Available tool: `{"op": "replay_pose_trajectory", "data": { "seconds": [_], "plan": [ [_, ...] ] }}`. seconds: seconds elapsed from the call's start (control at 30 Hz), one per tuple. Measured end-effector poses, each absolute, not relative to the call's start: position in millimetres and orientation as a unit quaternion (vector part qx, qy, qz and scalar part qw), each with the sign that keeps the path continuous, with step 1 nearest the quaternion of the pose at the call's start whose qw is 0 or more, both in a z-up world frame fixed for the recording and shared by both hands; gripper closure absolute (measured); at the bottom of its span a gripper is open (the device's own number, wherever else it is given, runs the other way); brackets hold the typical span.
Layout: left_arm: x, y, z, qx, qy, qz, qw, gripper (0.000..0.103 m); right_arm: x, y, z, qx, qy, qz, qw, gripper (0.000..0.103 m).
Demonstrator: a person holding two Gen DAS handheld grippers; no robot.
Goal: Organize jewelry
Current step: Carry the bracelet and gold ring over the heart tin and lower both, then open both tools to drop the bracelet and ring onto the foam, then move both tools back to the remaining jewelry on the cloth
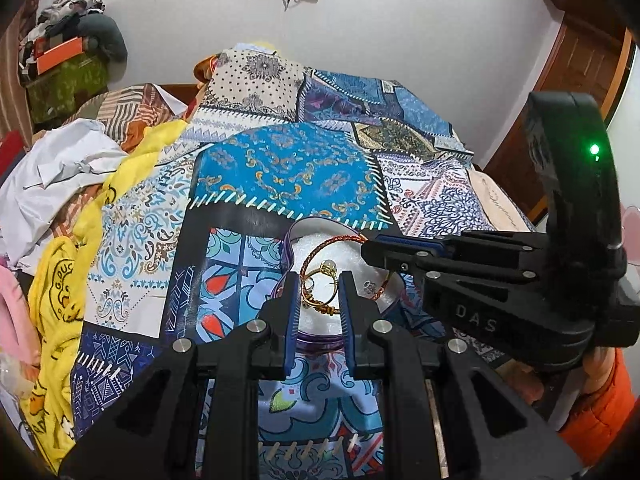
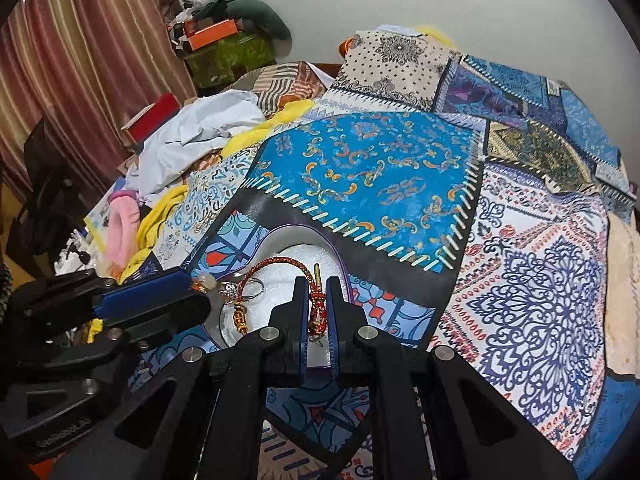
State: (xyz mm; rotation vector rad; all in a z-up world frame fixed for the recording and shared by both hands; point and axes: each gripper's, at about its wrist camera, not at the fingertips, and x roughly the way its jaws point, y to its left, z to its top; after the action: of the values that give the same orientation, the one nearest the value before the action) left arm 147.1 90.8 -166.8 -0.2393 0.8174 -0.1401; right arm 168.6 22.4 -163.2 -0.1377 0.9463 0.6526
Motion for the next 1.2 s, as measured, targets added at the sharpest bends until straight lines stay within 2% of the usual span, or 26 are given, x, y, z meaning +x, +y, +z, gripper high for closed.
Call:
{"op": "replay_pose_trajectory", "data": {
  "seconds": [0.57, 1.1, 1.17, 1.2],
  "plan": [
    [151.2, 89.9, -173.5, -0.119, 0.41, -0.075, 0.901, 0.085, 175.3, 17.4, -165.3, -0.038, 0.476, 0.311, 0.822, 0.094],
    [139.1, 71.3, -142.4, -0.088, 0.386, -0.075, 0.915, 0.085, 153.3, -20.9, -122.2, -0.04, 0.423, 0.294, 0.856, 0.092],
    [139.0, 66.1, -137.6, -0.085, 0.382, -0.079, 0.917, 0.085, 148.3, -34.8, -115.0, -0.045, 0.411, 0.279, 0.867, 0.089],
    [139.5, 63.6, -136.1, -0.084, 0.381, -0.081, 0.917, 0.085, 146.3, -41.7, -112.2, -0.046, 0.406, 0.272, 0.871, 0.083]
  ]
}}
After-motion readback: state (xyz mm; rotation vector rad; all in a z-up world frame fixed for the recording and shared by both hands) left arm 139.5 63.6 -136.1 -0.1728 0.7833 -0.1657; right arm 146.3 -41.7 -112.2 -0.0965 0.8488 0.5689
